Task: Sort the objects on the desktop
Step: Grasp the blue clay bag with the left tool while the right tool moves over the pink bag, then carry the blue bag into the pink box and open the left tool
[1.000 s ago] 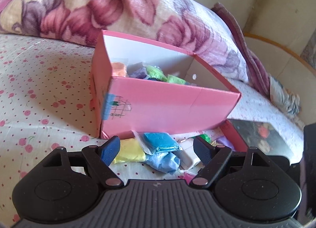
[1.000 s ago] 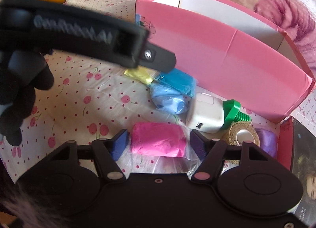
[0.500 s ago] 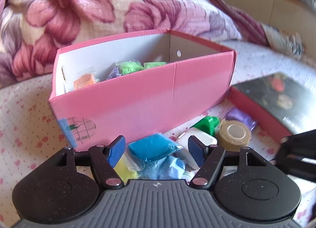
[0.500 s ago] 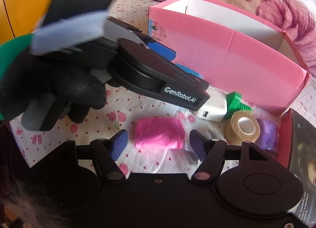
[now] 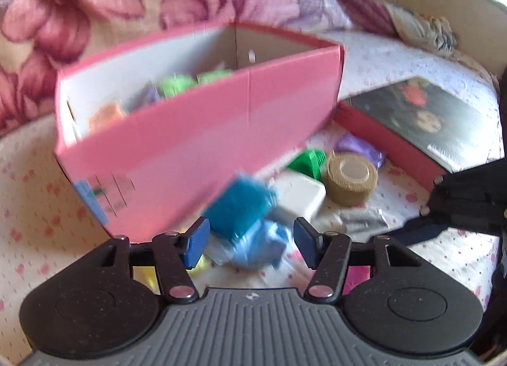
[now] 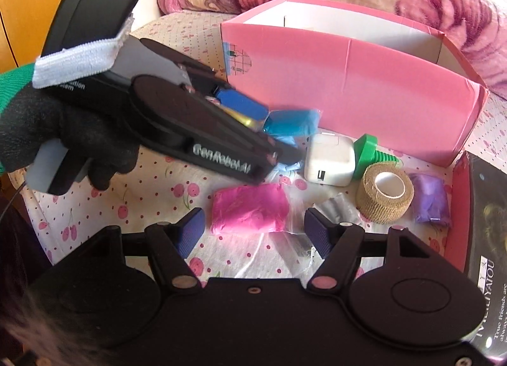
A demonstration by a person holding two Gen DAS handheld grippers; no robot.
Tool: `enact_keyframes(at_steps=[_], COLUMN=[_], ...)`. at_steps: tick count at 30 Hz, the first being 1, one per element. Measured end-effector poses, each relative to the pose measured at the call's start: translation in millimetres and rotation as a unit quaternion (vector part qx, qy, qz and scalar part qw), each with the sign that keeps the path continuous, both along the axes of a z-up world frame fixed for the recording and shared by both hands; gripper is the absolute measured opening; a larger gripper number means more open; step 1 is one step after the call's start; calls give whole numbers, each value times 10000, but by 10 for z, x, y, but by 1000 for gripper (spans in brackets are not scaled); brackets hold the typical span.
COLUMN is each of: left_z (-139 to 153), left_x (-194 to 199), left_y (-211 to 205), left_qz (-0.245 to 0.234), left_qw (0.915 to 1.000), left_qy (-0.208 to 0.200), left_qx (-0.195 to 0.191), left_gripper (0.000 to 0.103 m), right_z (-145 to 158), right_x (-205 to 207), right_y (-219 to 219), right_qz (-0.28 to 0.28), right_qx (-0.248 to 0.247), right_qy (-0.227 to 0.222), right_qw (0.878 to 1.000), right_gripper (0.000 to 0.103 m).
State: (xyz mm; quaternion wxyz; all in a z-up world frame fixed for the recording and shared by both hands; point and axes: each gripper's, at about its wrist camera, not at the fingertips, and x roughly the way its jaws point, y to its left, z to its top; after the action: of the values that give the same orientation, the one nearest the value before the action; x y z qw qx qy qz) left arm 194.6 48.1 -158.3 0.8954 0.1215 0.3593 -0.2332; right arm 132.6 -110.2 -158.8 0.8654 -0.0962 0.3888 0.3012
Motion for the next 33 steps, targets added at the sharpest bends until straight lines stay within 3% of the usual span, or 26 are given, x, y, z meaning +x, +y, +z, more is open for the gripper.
enact_keyframes(at_steps=[3, 5, 8, 14, 20, 26, 30, 33], left_z=[-62, -90, -74, -38, -69, -109, -89, -71], left_x=[56, 102, 111, 32, -43, 8, 65, 74], left_y=[-102, -152, -200, -255, -458, -432, -407, -412], left_qz=[-172, -277, -405, -605, -900, -880, -837, -892], left_qw=[9984, 9973, 9964, 9938, 9805, 9791, 9833, 9852], left_qy=[-222, -294, -310, -436, -1104, -1189, -1070, -958], left_qx=[486, 615, 679, 819, 1357, 1394, 1212, 1105], left_gripper=[57, 42, 31, 27, 27, 27, 27, 16], right_z=[-21, -39, -53, -58, -60, -70, -74, -80], right_x=[-21, -24, -13, -25, -15, -16, -14, -10], right_y=[-37, -66, -93, -101, -124, -115, -116, -116], right_qz=[-18, -40, -78, -106, -118, -102, -102, -80], right_qx=[74, 122, 188, 266, 290, 254, 247, 228], right_qy=[-51, -51, -29, -24, 6, 7, 20, 30], right_qw=[10000, 9999, 9998, 9996, 9995, 9996, 9996, 9997], right_gripper=[69, 69, 69, 70, 71, 72, 73, 74])
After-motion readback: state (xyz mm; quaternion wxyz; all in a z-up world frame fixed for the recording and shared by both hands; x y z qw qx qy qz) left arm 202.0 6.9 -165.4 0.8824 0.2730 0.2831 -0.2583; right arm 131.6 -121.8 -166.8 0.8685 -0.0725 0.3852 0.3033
